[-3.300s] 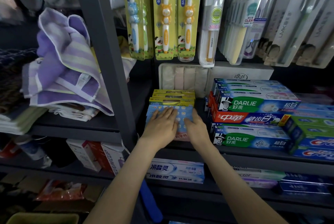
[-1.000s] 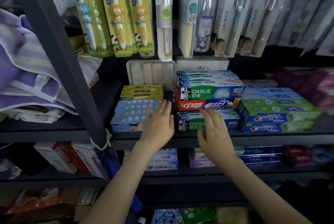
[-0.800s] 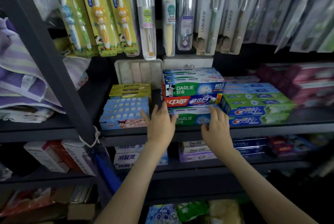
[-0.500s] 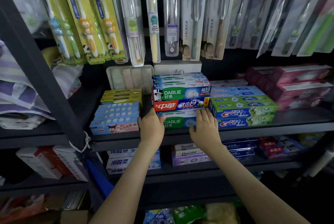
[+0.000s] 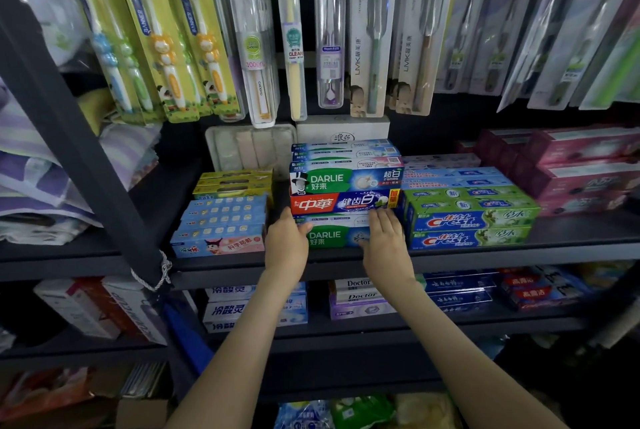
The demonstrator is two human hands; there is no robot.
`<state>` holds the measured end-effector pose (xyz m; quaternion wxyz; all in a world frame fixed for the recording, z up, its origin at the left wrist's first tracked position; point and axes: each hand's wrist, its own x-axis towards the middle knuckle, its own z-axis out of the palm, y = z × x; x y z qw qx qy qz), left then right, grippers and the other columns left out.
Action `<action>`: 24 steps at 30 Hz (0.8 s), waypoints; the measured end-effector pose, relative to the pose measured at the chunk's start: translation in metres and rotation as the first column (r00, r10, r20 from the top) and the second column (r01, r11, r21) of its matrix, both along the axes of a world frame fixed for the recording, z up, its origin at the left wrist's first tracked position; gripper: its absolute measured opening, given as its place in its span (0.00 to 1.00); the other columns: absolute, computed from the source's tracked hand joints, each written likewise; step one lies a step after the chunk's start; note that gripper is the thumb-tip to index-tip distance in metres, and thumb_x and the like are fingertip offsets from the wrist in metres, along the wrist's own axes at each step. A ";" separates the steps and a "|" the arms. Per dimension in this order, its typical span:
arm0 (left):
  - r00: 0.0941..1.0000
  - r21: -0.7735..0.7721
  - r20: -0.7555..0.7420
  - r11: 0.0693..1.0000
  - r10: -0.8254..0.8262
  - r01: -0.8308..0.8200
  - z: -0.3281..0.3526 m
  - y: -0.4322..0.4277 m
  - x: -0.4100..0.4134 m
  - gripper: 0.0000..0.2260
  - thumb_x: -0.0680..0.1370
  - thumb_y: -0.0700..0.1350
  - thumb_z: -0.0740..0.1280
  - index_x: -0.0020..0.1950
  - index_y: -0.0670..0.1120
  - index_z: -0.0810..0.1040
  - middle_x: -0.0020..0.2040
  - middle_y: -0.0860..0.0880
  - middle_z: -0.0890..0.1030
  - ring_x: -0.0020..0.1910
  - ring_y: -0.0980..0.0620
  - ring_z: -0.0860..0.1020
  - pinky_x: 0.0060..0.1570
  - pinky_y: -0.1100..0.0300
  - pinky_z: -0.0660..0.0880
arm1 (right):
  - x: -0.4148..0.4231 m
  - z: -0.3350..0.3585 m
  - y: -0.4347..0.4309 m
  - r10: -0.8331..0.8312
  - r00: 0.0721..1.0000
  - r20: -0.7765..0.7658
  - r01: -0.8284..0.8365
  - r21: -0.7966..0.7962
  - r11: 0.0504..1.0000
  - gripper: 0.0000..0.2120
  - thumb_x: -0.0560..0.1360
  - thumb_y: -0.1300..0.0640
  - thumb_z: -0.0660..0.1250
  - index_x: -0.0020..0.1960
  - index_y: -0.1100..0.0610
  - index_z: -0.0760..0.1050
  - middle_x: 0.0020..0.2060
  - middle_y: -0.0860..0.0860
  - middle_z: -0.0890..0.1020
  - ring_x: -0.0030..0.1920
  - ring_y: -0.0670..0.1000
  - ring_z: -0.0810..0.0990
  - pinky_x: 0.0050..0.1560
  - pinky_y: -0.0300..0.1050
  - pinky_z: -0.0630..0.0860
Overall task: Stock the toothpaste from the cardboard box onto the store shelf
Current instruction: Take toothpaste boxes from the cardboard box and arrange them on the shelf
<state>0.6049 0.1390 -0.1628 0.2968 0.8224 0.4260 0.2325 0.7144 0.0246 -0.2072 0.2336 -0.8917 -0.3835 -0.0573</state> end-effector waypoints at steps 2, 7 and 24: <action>1.000 -0.002 0.005 1.000 -0.006 0.006 -0.001 0.000 0.000 0.20 0.81 0.46 0.63 0.70 0.38 0.67 0.62 0.41 0.78 0.60 0.44 0.76 0.53 0.55 0.72 | -0.001 -0.002 0.001 0.010 0.998 -0.058 -0.004 0.114 0.993 0.29 0.80 0.59 0.62 0.76 0.63 0.55 0.75 0.58 0.59 0.76 0.56 0.53 0.75 0.50 0.52; 0.999 -0.055 0.036 0.998 -0.015 0.017 -0.005 0.005 -0.002 0.23 0.81 0.46 0.63 0.73 0.39 0.64 0.64 0.42 0.77 0.62 0.44 0.75 0.55 0.55 0.72 | -0.006 0.002 0.000 0.001 0.965 -0.263 0.109 0.404 0.908 0.39 0.76 0.60 0.69 0.77 0.63 0.49 0.75 0.58 0.57 0.75 0.57 0.52 0.73 0.50 0.55; 0.999 0.033 0.003 0.999 -0.032 0.032 -0.016 -0.010 0.008 0.28 0.81 0.42 0.58 0.78 0.41 0.49 0.78 0.41 0.56 0.76 0.43 0.57 0.74 0.48 0.58 | 0.004 0.009 0.006 0.074 0.815 -0.574 0.255 0.471 0.844 0.49 0.70 0.62 0.75 0.78 0.60 0.45 0.74 0.56 0.55 0.74 0.54 0.58 0.70 0.46 0.58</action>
